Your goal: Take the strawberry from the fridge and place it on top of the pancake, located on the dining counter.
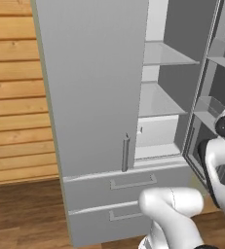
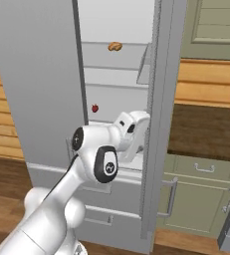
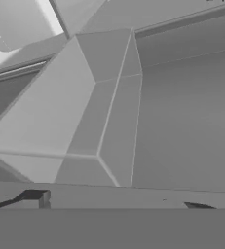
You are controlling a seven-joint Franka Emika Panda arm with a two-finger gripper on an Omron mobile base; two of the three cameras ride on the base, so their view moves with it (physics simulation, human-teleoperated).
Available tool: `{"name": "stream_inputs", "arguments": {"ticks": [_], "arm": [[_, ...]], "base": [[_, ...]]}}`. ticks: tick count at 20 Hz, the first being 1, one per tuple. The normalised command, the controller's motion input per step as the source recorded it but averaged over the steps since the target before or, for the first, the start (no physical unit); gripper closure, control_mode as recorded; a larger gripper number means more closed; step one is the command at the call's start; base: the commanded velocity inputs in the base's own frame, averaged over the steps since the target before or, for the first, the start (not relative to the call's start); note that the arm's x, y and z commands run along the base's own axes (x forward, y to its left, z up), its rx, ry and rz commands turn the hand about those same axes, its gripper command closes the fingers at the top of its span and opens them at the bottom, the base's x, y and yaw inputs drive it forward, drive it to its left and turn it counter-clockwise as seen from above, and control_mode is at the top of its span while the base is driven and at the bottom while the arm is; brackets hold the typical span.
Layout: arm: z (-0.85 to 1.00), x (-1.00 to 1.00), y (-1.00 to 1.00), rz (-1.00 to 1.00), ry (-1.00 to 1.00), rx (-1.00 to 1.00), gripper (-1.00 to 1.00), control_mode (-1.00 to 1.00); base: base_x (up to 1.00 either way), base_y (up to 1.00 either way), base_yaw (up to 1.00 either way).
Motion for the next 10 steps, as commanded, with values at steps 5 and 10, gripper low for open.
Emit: {"name": "stream_inputs", "arguments": {"ticks": [5, 10], "arm": [[0.46, -0.63, 0.29, 0.0, 0.04, 0.0, -1.0, -1.0], [0.14, -0.51, 0.54, -0.01, 0.03, 0.02, -1.0, -1.0]], "base": [[0.0, 0.0, 0.0], [0.0, 0.0, 0.0]]}}
